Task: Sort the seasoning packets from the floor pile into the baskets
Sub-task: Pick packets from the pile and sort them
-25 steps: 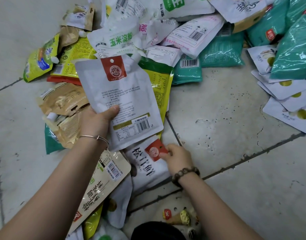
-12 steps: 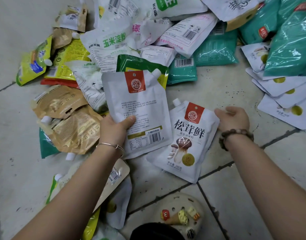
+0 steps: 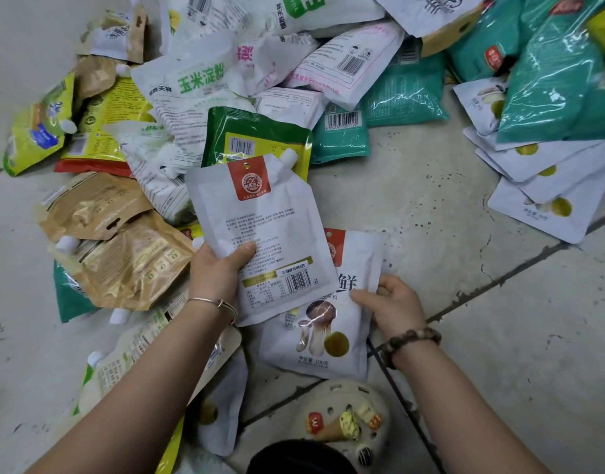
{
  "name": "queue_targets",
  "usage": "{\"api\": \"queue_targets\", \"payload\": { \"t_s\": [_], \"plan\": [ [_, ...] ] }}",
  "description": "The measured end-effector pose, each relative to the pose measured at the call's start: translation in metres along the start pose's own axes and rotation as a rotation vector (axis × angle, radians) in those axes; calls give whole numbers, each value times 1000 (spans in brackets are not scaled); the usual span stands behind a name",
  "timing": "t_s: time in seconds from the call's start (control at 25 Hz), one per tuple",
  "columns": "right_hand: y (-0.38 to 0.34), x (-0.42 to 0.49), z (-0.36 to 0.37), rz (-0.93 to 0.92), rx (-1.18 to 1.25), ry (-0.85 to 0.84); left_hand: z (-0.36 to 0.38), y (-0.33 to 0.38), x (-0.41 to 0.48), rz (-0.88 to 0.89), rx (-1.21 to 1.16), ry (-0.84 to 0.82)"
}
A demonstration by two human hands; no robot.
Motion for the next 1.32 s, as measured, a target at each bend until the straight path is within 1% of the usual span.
{"api": "queue_targets", "payload": {
  "t_s": [0.12,0.2,0.28,0.32,0.4,0.52,0.64,0.8,1.0,1.2,1.32],
  "plan": [
    [7,-1,2,41,-74,-47,1,-3,0,-22,-22,-3],
    [9,-2,6,44,-182,-57,2,-3,1,-29,-30,-4],
    [10,-4,11,20,-279,-20,1,-5,2,-33,-37,-6],
    [8,-5,12,-6,-290,9,1,-5,2,-36,-41,-5],
    [-4,-6,4,-74,-222,70,4,-5,2,-38,-52,-8],
    [-38,-9,-30,-211,-77,193,19,3,2,-9,-58,-58],
    [-75,-16,-69,-367,6,297,48,12,3,31,-34,-166],
    [-104,-37,-123,-533,124,387,101,30,-7,114,14,-358],
    [-118,-98,-220,-677,215,566,183,66,-39,333,71,-517],
    [-125,-192,-310,-806,274,754,266,106,-109,420,-51,-728],
    [-135,-244,-345,-888,286,795,307,140,-153,491,-140,-825]
  ]
}}
Point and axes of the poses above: each hand's wrist, its own x-axis towards the middle knuckle, its own z-axis out of the palm, y = z × x, the point moved 7 cm from there along x, towards the middle knuckle, and after that the axes turned 13 degrees about z, right-handed, at the moved point
